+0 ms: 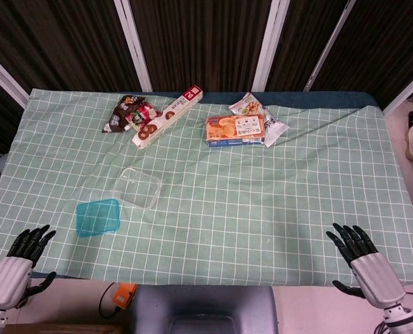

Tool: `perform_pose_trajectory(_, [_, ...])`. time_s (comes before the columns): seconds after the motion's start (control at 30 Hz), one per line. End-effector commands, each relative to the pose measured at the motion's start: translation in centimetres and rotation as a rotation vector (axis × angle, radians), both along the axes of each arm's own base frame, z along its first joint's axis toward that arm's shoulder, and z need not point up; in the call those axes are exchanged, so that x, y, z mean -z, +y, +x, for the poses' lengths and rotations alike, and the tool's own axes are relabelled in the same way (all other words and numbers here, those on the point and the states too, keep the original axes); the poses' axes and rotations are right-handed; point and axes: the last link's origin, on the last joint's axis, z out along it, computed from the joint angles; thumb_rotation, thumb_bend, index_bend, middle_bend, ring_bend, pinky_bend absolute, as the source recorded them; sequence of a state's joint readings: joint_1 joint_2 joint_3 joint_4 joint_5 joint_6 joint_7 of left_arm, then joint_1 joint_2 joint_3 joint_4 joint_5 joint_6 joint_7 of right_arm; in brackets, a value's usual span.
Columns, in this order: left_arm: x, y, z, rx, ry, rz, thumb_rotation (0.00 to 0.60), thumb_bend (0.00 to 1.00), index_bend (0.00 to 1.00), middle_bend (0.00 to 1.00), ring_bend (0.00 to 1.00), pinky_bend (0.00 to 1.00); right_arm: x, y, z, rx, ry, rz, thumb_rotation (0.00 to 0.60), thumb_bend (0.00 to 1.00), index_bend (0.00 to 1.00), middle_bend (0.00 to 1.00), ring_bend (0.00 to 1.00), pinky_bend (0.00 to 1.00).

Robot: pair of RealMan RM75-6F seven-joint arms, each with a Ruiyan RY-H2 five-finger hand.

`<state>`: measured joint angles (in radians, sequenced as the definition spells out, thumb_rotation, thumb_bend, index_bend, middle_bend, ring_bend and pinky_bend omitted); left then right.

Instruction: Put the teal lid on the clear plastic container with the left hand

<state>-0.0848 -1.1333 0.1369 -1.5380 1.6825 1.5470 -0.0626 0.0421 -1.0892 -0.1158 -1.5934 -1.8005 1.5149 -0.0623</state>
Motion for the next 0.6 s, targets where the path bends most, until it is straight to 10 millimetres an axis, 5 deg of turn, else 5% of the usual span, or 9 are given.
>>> perform_pose_trajectory(0.03, [0.2, 0.1, 0.1, 0.016, -0.017, -0.008, 0.6, 0.28, 0.0, 0.0, 0.0, 0.0, 0.1, 0.0, 0.1, -0.001, -0.002, 0.002, 0.6, 0.19, 0.03, 0.11, 0.0, 0.0])
perform_pose_trajectory(0.23, [1.7, 1.7, 0.9, 0.095, -0.146, -0.112, 0.6, 0.28, 0.0, 0.0, 0.0, 0.0, 0.0, -0.2, 0.0, 0.005, -0.007, 0.003, 0.6, 0.19, 0.03, 0.11, 0.0, 0.0])
perform_pose_trajectory(0.6, [6.6, 11.4, 0.5, 0.06, -0.26, -0.291, 0.6, 0.24, 0.0, 0.0, 0.0, 0.0, 0.2, -0.5, 0.2, 0.007, -0.009, 0.009, 0.6, 0.19, 0.03, 0.11, 0.0, 0.0])
